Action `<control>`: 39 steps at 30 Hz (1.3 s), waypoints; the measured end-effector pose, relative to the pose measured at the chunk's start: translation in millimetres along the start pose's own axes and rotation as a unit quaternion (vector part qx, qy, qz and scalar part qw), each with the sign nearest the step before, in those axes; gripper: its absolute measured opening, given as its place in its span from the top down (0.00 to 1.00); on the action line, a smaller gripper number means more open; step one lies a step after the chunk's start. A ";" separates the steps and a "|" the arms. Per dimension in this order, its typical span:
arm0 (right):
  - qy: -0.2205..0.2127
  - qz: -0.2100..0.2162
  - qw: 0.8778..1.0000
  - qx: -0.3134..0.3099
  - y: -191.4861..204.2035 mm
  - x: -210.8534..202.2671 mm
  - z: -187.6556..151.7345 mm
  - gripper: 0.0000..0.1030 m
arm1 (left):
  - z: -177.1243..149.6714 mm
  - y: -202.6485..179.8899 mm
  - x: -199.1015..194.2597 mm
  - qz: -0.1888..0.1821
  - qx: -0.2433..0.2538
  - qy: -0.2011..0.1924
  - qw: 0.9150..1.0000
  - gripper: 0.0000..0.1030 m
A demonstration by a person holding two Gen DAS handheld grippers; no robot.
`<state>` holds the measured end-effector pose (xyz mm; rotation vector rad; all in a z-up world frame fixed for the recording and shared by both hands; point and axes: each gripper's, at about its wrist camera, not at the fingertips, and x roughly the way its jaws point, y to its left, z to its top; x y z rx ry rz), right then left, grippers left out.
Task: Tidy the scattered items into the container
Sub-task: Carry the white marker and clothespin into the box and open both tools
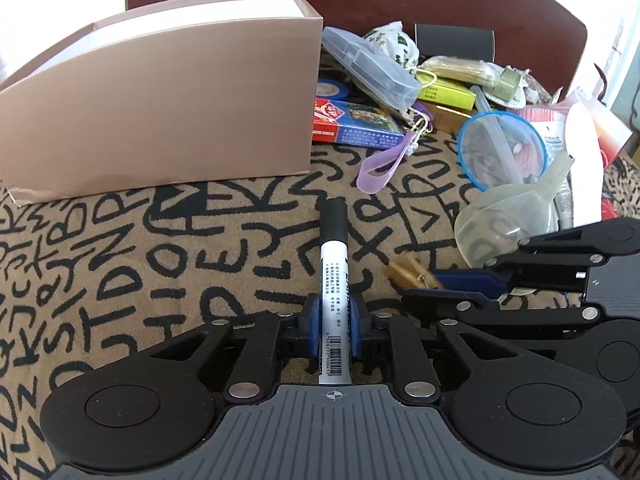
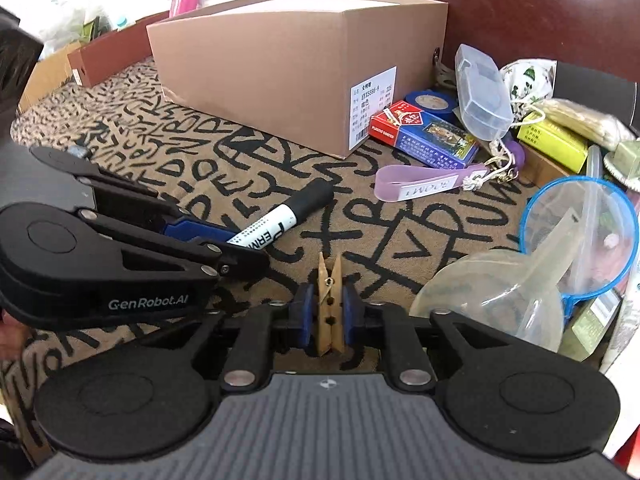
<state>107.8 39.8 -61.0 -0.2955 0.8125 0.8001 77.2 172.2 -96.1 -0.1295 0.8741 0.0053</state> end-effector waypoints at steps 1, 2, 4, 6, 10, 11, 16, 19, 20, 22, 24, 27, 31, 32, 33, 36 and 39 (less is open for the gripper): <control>0.002 0.003 1.000 0.003 0.5 -1.3 0.5 0.87 | -1.2 -0.1 -1.9 -0.002 -0.001 -0.001 1.000 0.90; 0.003 0.007 1.000 0.005 1.2 -2.9 0.3 0.87 | -2.6 0.4 -4.0 -0.004 -0.003 -0.002 1.000 0.90; 0.005 0.018 1.000 0.013 2.1 -6.3 -0.6 0.87 | -6.1 3.0 -8.6 -0.013 -0.013 -0.002 1.000 0.90; 0.005 0.026 0.999 0.021 4.2 -10.1 -1.0 0.87 | -9.3 5.4 -13.9 -0.018 -0.023 -0.004 1.000 0.90; -0.011 0.035 0.999 0.016 13.2 -22.5 4.3 0.87 | -10.3 8.5 -30.3 -0.016 -0.033 -0.022 0.999 0.90; -0.018 0.039 0.999 0.014 15.4 -27.1 7.5 0.87 | -8.8 10.0 -35.4 -0.018 -0.035 -0.028 0.999 0.90; -0.059 0.047 0.997 -0.008 24.4 -47.7 36.1 0.87 | 9.1 18.5 -66.2 -0.011 -0.043 -0.077 0.996 0.90; -0.083 0.055 0.995 -0.020 25.6 -56.4 60.7 0.87 | 27.6 22.3 -83.2 0.003 -0.037 -0.114 0.993 0.90; -0.092 0.056 0.994 -0.024 26.0 -59.1 70.4 0.87 | 34.7 24.3 -87.9 0.005 -0.036 -0.125 0.992 0.90; -0.112 0.053 0.992 -0.036 27.4 -65.4 91.8 0.87 | 52.0 29.9 -97.6 0.009 -0.036 -0.147 0.989 0.90; -0.133 0.049 0.989 -0.048 28.0 -70.7 115.1 0.87 | 71.7 35.3 -105.8 0.014 -0.036 -0.169 0.985 0.90; -0.159 0.038 0.985 -0.062 27.6 -73.0 150.2 0.87 | 104.1 46.8 -112.6 0.018 -0.040 -0.193 0.980 0.90; -0.167 0.037 0.984 -0.055 17.0 -57.2 192.9 0.87 | 143.1 65.1 -105.3 0.021 -0.054 -0.199 0.978 0.90; -0.163 0.043 0.985 -0.046 11.4 -49.6 202.1 0.87 | 151.8 69.5 -99.9 0.024 -0.055 -0.200 0.978 0.90; -0.157 0.048 0.986 -0.036 5.9 -41.4 210.3 0.87 | 159.7 74.3 -93.2 0.025 -0.056 -0.197 0.978 0.90; -0.144 0.042 0.989 -0.018 -4.8 -14.4 226.7 0.87 | 178.8 94.0 -64.4 0.008 -0.077 -0.177 0.981 0.90; -0.129 0.027 0.991 -0.010 -13.6 15.5 235.9 0.87 | 187.4 112.0 -31.4 -0.011 -0.103 -0.154 0.983 0.90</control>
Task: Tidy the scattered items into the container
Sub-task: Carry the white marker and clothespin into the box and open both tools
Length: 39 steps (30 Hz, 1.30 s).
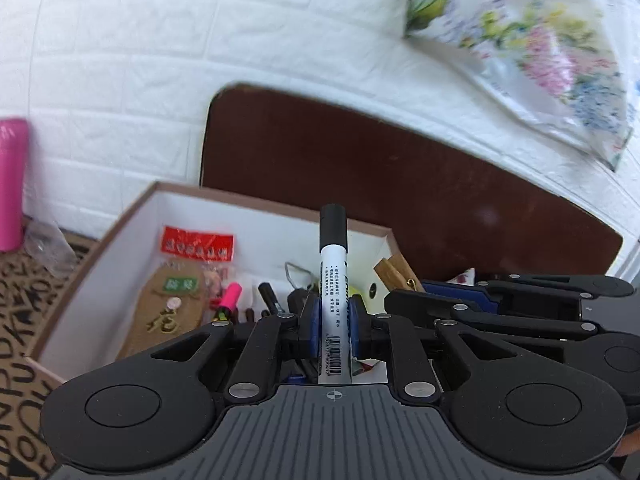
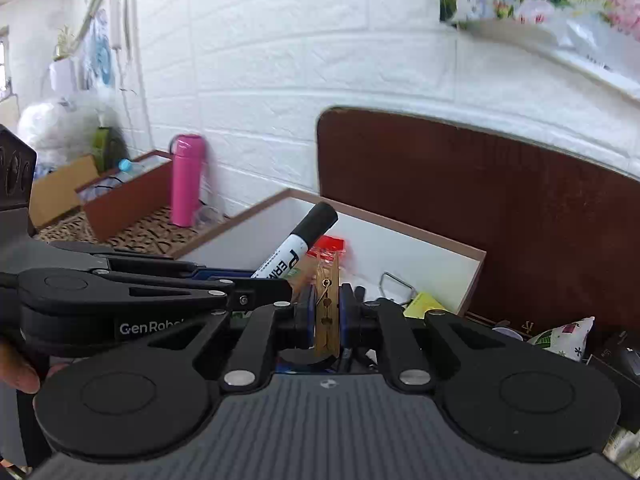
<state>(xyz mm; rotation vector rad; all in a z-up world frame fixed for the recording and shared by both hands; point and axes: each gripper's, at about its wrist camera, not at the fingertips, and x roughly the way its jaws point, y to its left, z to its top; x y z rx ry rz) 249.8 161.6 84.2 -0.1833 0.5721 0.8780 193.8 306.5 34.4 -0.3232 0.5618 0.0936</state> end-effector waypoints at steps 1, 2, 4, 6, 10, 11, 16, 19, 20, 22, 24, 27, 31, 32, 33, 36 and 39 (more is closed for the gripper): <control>0.007 -0.001 1.000 0.008 -4.4 11.0 -0.3 0.87 | -0.3 5.6 10.1 -0.001 -0.003 0.006 1.000 0.89; 0.014 0.002 1.000 0.018 -9.4 21.9 -0.9 0.87 | -0.2 11.2 20.4 -0.001 -0.011 0.011 1.000 0.89; 0.030 0.009 0.999 0.041 -18.6 41.1 -2.7 0.87 | -2.6 22.0 34.4 0.002 -0.025 0.023 0.999 0.89; 0.044 0.012 0.997 0.057 -24.1 57.2 -5.2 0.87 | -2.6 29.9 49.0 0.009 -0.033 0.037 0.999 0.89; 0.058 0.015 0.996 0.068 -28.3 77.2 -6.1 0.87 | 1.1 39.8 65.1 0.015 -0.032 0.052 0.998 0.89; 0.060 0.016 0.996 0.071 -29.4 80.3 -5.7 0.87 | 2.5 42.0 68.2 0.016 -0.033 0.055 0.998 0.89; 0.066 0.013 0.995 0.078 -33.9 92.4 -3.5 0.85 | 7.6 47.0 79.9 0.019 -0.035 0.059 0.997 0.71; 0.065 0.014 0.994 0.083 -35.3 98.5 -2.8 0.85 | 8.6 50.1 83.0 0.030 -0.040 0.061 0.997 0.65; 0.065 0.011 0.994 0.083 -35.6 99.9 -2.8 0.85 | 8.8 52.1 83.9 0.038 -0.041 0.062 0.997 0.60; 0.062 -0.004 0.994 0.087 -37.8 99.4 -2.5 0.74 | 8.5 59.2 83.5 0.064 -0.052 0.065 0.994 0.35; 0.046 -0.018 0.995 0.091 -41.7 94.7 -2.5 0.38 | 8.9 68.6 78.2 0.081 -0.081 0.055 0.992 0.24; 0.025 -0.028 0.994 0.103 -48.8 82.9 -2.9 0.12 | 11.1 80.4 68.4 0.068 -0.121 0.039 0.990 0.09; 0.019 -0.014 0.994 0.106 -49.9 72.8 -2.4 0.12 | 10.4 76.5 60.5 0.061 -0.121 0.041 0.990 0.05; 0.018 -0.015 0.994 0.104 -49.1 70.7 -2.5 0.11 | 9.3 75.5 58.4 0.062 -0.119 0.040 0.990 0.05; 0.018 -0.015 0.995 0.102 -48.4 68.8 -3.0 0.10 | 8.3 74.4 56.7 0.061 -0.117 0.040 0.991 0.05; 0.015 -0.012 0.994 0.105 -48.4 62.7 -3.9 0.09 | 5.5 69.6 52.0 0.058 -0.108 0.042 0.992 0.05; 0.012 -0.007 0.994 0.112 -47.2 57.6 -2.7 0.08 | 3.8 62.5 46.8 0.058 -0.096 0.043 0.993 0.05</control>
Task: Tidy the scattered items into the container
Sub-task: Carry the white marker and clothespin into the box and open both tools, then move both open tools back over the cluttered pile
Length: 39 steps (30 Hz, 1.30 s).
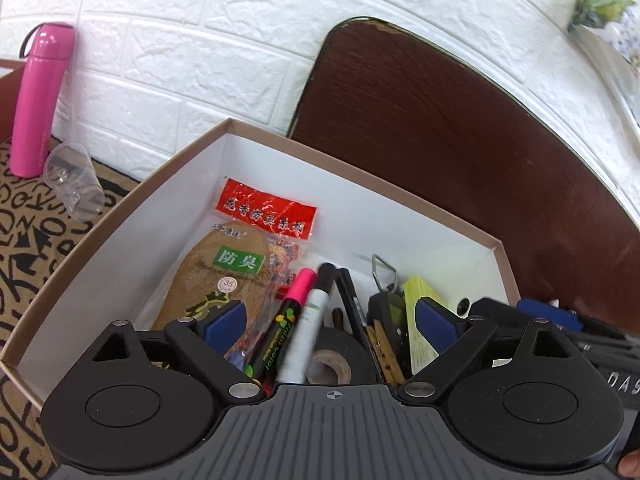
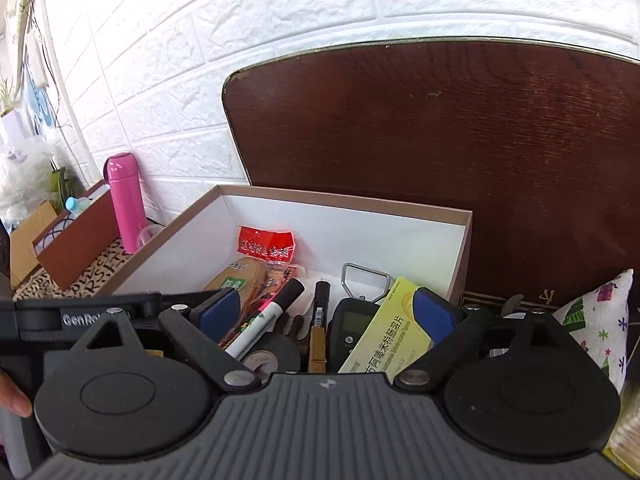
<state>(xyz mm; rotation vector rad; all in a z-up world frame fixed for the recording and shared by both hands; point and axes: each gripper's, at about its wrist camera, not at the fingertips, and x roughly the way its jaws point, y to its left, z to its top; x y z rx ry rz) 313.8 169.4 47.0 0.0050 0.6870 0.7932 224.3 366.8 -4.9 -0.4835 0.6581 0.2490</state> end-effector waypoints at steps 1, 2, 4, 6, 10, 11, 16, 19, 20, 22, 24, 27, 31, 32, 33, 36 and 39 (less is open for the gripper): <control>-0.001 0.002 1.000 0.000 0.9 -2.0 0.5 0.07 | -0.8 -2.0 -2.3 0.000 0.003 -0.001 1.000 0.05; -0.003 0.003 1.000 0.000 1.7 -4.8 0.8 0.07 | -1.4 -4.2 -4.7 0.000 0.007 -0.002 1.000 0.05; -0.008 0.005 1.000 -0.002 3.3 -11.7 1.0 0.07 | -2.5 -8.1 -10.1 -0.001 0.011 -0.004 1.000 0.05; -0.012 0.005 1.000 -0.003 4.2 -19.3 1.1 0.07 | -3.7 -12.1 -16.5 -0.004 0.013 -0.007 1.000 0.05; -0.019 0.010 1.000 -0.001 4.2 -38.4 -1.6 0.07 | -9.6 -23.1 -32.9 -0.010 0.022 -0.011 1.000 0.05; -0.021 0.011 1.000 -0.001 3.9 -44.6 -3.0 0.07 | -12.3 -26.8 -37.9 -0.012 0.026 -0.013 1.000 0.05; -0.028 0.017 0.999 -0.010 2.0 -83.5 -17.5 0.07 | -34.1 -48.2 -63.6 -0.027 0.047 -0.018 0.998 0.05; -0.034 0.020 0.999 -0.015 -1.2 -113.3 -33.4 0.06 | -55.2 -64.7 -81.9 -0.040 0.068 -0.024 0.997 0.05; -0.038 0.020 0.999 -0.017 -2.6 -123.6 -40.0 0.06 | -62.6 -70.1 -87.2 -0.045 0.075 -0.025 0.996 0.05; -0.046 0.019 0.999 -0.020 -6.6 -144.7 -55.2 0.06 | -80.7 -81.6 -97.9 -0.059 0.089 -0.025 0.994 0.05; -0.056 0.019 0.998 -0.017 -12.0 -165.0 -72.5 0.06 | -99.8 -90.6 -105.0 -0.078 0.097 -0.025 0.992 0.05; -0.072 0.004 0.997 -0.009 -20.8 -191.6 -103.2 0.06 | -130.6 -102.0 -107.8 -0.109 0.100 -0.009 0.989 0.05; -0.084 -0.023 0.996 0.026 -36.1 -217.0 -150.2 0.06 | -175.3 -114.2 -104.1 -0.134 0.107 0.020 0.985 0.05; -0.081 -0.031 0.996 0.036 -40.4 -220.9 -162.3 0.06 | -186.0 -116.8 -102.1 -0.140 0.109 0.030 0.984 0.05; -0.076 -0.041 0.995 0.048 -45.2 -224.2 -174.8 0.06 | -195.2 -118.2 -100.1 -0.146 0.108 0.039 0.983 0.05; -0.054 -0.068 0.994 0.072 -57.3 -230.5 -210.2 0.06 | -219.3 -125.2 -92.1 -0.159 0.114 0.062 0.979 0.05; -0.030 -0.090 0.991 0.092 -66.8 -233.7 -241.8 0.07 | -239.0 -135.2 -84.2 -0.158 0.134 0.081 0.975 0.05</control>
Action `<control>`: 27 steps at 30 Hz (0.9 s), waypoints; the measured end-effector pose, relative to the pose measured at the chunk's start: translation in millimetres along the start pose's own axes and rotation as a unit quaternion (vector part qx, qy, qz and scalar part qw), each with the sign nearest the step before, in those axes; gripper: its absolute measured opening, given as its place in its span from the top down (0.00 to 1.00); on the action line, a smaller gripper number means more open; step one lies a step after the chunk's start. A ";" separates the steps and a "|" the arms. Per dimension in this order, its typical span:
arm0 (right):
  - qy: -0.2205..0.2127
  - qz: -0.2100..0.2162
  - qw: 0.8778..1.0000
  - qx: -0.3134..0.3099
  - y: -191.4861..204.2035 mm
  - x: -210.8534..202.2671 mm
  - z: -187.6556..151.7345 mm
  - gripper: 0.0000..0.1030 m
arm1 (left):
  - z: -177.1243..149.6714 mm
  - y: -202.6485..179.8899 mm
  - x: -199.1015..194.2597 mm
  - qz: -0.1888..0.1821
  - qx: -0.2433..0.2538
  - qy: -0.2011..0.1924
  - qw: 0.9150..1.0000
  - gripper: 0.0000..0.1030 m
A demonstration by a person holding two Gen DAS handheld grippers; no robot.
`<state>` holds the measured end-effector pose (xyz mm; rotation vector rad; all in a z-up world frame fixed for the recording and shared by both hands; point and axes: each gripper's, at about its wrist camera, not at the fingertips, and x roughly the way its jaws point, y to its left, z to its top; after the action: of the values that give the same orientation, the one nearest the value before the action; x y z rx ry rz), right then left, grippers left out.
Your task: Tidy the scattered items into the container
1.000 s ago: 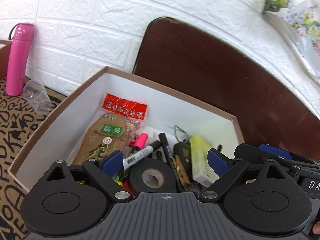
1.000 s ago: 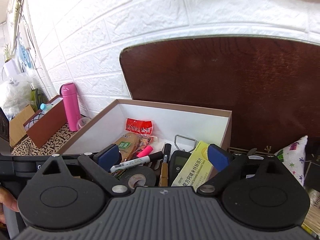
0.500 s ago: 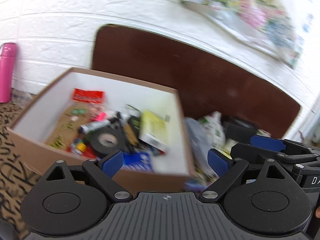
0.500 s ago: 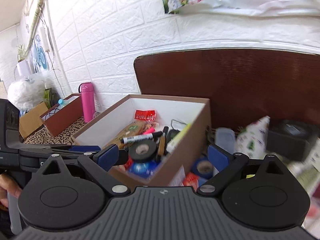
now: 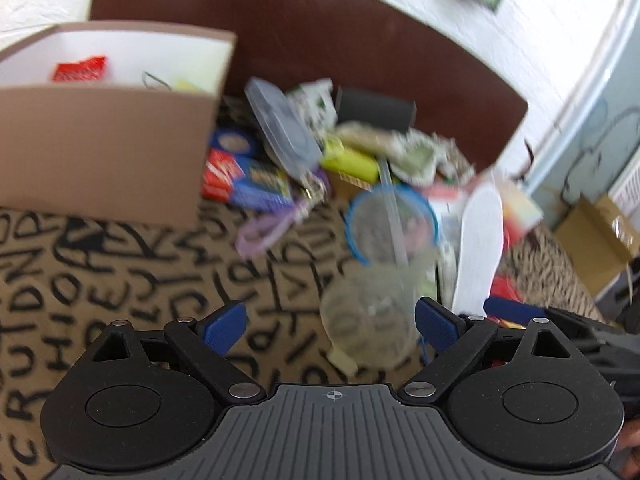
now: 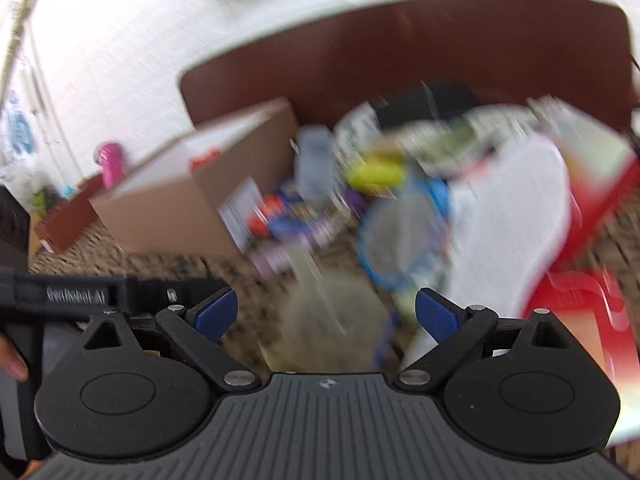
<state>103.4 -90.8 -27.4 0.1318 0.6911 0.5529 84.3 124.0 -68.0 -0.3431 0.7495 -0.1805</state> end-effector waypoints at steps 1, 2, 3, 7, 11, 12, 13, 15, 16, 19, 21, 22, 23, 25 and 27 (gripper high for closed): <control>0.005 -0.007 1.000 0.004 -4.8 -0.7 -8.2 0.07 | -4.1 -3.7 4.7 -0.004 0.003 0.008 1.000 0.06; 0.010 -0.014 1.000 0.009 -9.2 -0.6 -14.6 0.08 | -7.9 -7.2 9.3 -0.009 0.005 0.016 1.000 0.06; 0.013 -0.020 1.000 0.016 -13.6 -0.8 -19.6 0.09 | -11.0 -10.7 13.4 -0.013 0.009 0.023 1.000 0.07; 0.015 -0.036 0.998 0.041 -28.9 -0.5 -28.1 0.11 | -11.7 -23.0 25.4 -0.011 0.030 0.031 0.999 0.10; 0.006 -0.058 0.998 0.036 -36.6 0.7 -25.7 0.16 | -3.7 -35.2 30.2 -0.010 0.053 0.021 0.998 0.10; 0.003 -0.060 0.998 0.031 -37.5 1.3 -23.8 0.16 | -1.0 -38.1 31.0 -0.010 0.057 0.016 0.998 0.10; 0.001 -0.061 0.998 0.027 -37.9 2.3 -21.7 0.16 | 1.6 -40.9 32.3 -0.010 0.061 0.012 0.998 0.11; -0.002 -0.066 0.998 0.019 -37.6 5.1 -18.2 0.17 | 7.0 -45.9 37.4 -0.010 0.068 0.008 0.998 0.13; -0.003 -0.068 0.998 0.014 -37.6 6.3 -17.0 0.17 | 9.5 -47.8 40.5 -0.009 0.070 0.007 0.997 0.15; -0.007 -0.072 0.997 0.006 -38.8 9.6 -14.2 0.18 | 14.9 -50.3 49.6 -0.009 0.072 0.010 0.997 0.22; -0.011 -0.077 0.997 0.004 -41.1 12.2 -11.7 0.21 | 17.8 -52.2 53.3 -0.001 0.075 0.010 0.997 0.26; -0.013 -0.082 0.996 0.003 -42.3 13.9 -9.7 0.21 | 19.3 -52.8 54.2 0.004 0.078 0.008 0.997 0.31; -0.015 -0.089 0.996 0.002 -43.8 15.7 -7.5 0.21 | 21.4 -52.6 55.3 0.007 0.079 0.008 0.997 0.33; -0.017 -0.100 0.995 0.004 -47.9 19.6 -3.3 0.23 | 25.3 -50.7 57.2 0.003 0.077 0.009 0.997 0.37; -0.019 -0.102 0.995 0.008 -52.7 23.6 -0.3 0.27 | 27.0 -49.6 59.0 0.003 0.076 0.009 0.997 0.44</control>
<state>141.3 -123.1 -56.5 0.0848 0.6638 0.3481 143.6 67.8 -68.8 -0.1943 0.7504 -0.2344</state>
